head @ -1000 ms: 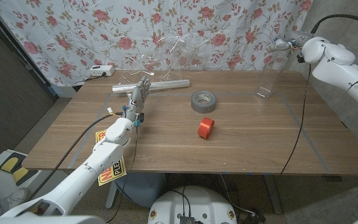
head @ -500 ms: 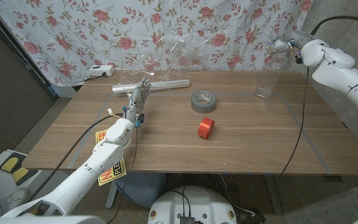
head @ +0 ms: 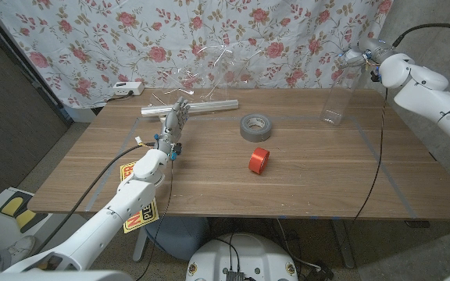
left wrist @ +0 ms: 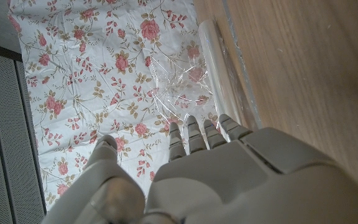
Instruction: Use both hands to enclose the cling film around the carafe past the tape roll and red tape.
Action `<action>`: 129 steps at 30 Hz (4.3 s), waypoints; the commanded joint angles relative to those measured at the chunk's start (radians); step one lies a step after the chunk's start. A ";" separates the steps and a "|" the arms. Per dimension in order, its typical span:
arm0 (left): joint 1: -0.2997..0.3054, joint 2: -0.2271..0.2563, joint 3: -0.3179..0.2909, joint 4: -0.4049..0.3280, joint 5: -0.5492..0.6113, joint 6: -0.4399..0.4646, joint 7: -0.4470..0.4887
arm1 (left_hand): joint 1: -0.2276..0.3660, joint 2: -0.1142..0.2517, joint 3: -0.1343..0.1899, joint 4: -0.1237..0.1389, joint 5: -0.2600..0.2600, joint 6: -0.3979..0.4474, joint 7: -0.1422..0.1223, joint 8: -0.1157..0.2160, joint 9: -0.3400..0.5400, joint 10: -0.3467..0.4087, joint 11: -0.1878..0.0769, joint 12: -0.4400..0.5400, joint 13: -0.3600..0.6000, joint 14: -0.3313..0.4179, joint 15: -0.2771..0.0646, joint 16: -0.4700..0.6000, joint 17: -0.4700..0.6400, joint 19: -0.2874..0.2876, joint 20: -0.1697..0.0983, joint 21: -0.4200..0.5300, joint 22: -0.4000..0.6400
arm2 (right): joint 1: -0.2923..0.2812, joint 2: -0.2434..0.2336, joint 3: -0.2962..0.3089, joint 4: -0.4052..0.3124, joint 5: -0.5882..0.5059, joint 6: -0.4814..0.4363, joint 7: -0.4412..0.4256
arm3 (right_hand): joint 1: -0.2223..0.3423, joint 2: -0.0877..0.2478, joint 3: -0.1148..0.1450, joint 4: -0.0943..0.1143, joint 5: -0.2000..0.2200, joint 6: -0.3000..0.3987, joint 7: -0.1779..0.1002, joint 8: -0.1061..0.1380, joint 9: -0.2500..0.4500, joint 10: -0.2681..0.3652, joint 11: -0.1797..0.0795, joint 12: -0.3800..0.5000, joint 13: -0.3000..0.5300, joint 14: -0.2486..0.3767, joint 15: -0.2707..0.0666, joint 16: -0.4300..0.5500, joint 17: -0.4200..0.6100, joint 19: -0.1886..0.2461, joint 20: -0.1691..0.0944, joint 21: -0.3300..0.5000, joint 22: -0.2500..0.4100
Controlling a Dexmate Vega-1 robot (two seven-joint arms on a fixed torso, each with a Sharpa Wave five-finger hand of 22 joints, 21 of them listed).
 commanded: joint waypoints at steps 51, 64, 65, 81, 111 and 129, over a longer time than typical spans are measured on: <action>-0.010 0.004 -0.003 0.007 -0.005 -0.005 -0.015 | -0.031 0.010 -0.006 0.007 0.006 0.019 0.002 0.001 -0.001 0.020 -0.002 0.004 0.002 0.004 0.001 0.004 0.005 0.005 0.002 -0.007 0.005 | -0.130 0.163 0.306 0.189 0.734 0.339 -0.013 | 0.208 0.222 0.030 0.007 -0.087 0.136 0.148 -0.147 0.160 0.246 -0.044 0.329 0.360 0.430 -0.387 0.266 0.251 -0.012 -0.088 0.399 0.050; -0.001 0.013 -0.005 -0.011 0.000 0.007 -0.002 | -0.035 0.012 -0.007 0.008 0.006 0.020 0.002 0.000 -0.001 0.020 -0.004 0.003 0.002 0.003 0.001 0.004 0.005 0.005 0.002 -0.008 0.005 | -0.132 0.226 0.348 0.262 0.936 0.351 0.069 | 0.208 0.214 0.052 0.005 -0.067 0.153 0.155 -0.161 0.181 0.260 -0.046 0.342 0.360 0.433 -0.385 0.304 0.250 0.000 -0.088 0.419 0.020; 0.000 0.013 -0.005 -0.012 -0.002 0.006 -0.004 | -0.035 0.012 -0.007 0.008 0.006 0.019 0.002 0.000 -0.001 0.019 -0.004 0.003 0.002 0.003 0.002 0.004 0.005 0.005 0.002 -0.008 0.005 | -0.133 0.226 0.348 0.263 0.943 0.349 0.070 | 0.207 0.213 0.054 0.006 -0.065 0.155 0.155 -0.164 0.181 0.257 -0.043 0.342 0.361 0.432 -0.385 0.308 0.250 -0.001 -0.088 0.421 0.016; 0.001 0.009 -0.004 -0.003 -0.006 0.003 -0.007 | -0.038 0.013 -0.007 0.008 0.007 0.020 0.001 -0.001 -0.001 0.020 -0.004 0.002 0.003 0.003 0.003 0.004 0.005 0.006 0.002 -0.008 0.005 | -0.142 0.257 0.375 0.258 1.097 0.295 0.130 | 0.183 0.215 0.070 0.015 -0.066 0.146 0.133 -0.193 0.188 0.226 -0.048 0.332 0.346 0.391 -0.383 0.311 0.245 -0.025 -0.088 0.422 -0.039; 0.000 0.016 -0.005 -0.010 -0.012 0.014 -0.014 | -0.042 0.016 -0.007 0.006 0.008 0.017 0.001 -0.004 -0.001 0.022 -0.003 0.000 0.003 0.003 0.006 0.003 0.004 0.008 0.005 -0.009 0.005 | -0.182 0.266 0.396 0.217 1.179 0.264 0.112 | 0.161 0.217 0.094 0.014 -0.073 0.135 0.126 -0.206 0.199 0.208 -0.055 0.346 0.345 0.364 -0.383 0.305 0.243 -0.043 -0.088 0.453 -0.079; 0.021 0.050 -0.027 -0.061 0.075 0.002 0.078 | -0.030 0.027 0.002 -0.001 0.008 0.015 0.013 -0.004 0.000 0.026 -0.003 0.001 0.002 0.003 0.008 0.002 0.003 0.005 0.007 -0.010 0.005 | -0.173 0.270 0.401 0.243 1.186 0.294 0.143 | 0.155 0.215 0.107 0.011 -0.076 0.134 0.124 -0.209 0.198 0.202 -0.054 0.354 0.342 0.364 -0.384 0.306 0.243 -0.052 -0.088 0.474 -0.096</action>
